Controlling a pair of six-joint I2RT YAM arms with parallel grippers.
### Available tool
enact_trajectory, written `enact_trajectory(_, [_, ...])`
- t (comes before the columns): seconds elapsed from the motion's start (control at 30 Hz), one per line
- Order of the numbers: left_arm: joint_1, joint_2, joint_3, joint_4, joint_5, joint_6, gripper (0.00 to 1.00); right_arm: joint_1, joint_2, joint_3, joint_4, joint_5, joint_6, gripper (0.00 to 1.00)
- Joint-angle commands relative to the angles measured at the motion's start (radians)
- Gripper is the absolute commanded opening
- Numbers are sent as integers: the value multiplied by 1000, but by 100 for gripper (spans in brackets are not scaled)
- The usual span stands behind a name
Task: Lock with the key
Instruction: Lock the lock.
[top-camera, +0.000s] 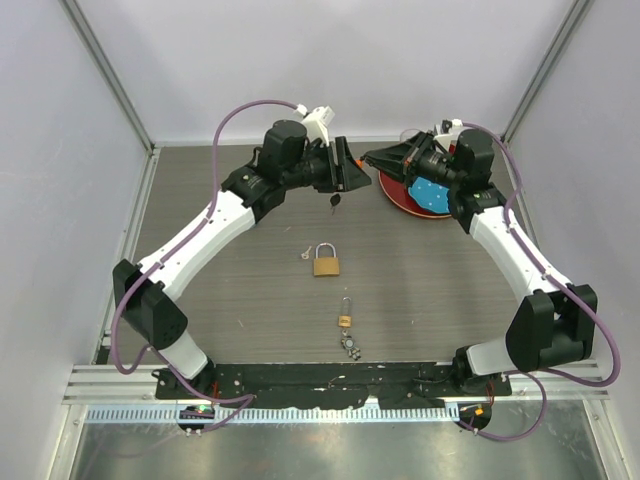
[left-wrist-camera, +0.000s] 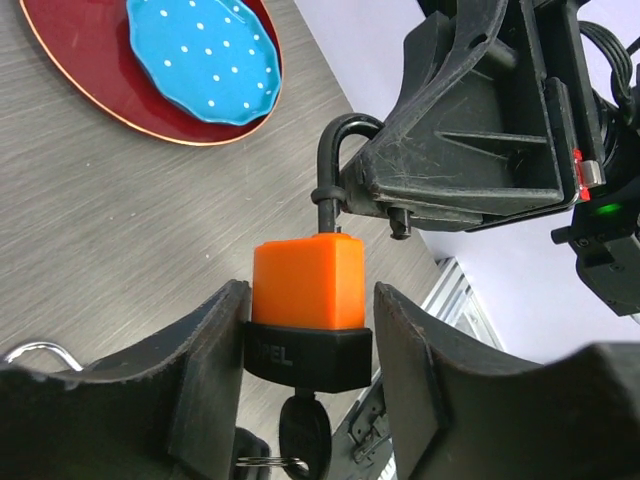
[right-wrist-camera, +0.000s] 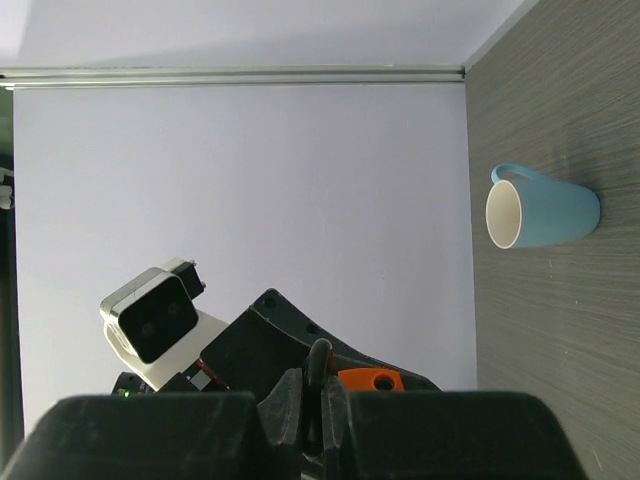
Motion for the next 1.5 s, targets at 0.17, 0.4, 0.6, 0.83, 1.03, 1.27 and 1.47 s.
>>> enact_trajectory(0.17, [-1, -25, 5, 78, -48, 30, 28, -2, -36, -25, 108, -2, 48, 1])
enact_trajectory(0.4, [0, -20, 22, 50, -39, 32, 0, -2, -41, -51, 92, -5, 22, 2])
enact_trajectory(0.6, [25, -10, 61, 10, 16, 9, 0, -2, -27, -3, -52, -17, -111, 27])
enact_trajectory(0.83, [123, -13, 75, 33, 214, -78, 0, -8, -56, 70, -255, 26, -332, 64])
enact_trajectory(1.03, [181, 20, 156, -57, 413, -59, 0, -31, -59, 106, -272, -15, -455, 72])
enact_trajectory(1.27, [181, 37, 175, -135, 614, -22, 0, -38, -29, 165, -186, -140, -534, 72])
enact_trajectory(1.47, [183, -5, 101, -27, 662, -80, 0, -37, -24, 119, 36, -213, -402, 63])
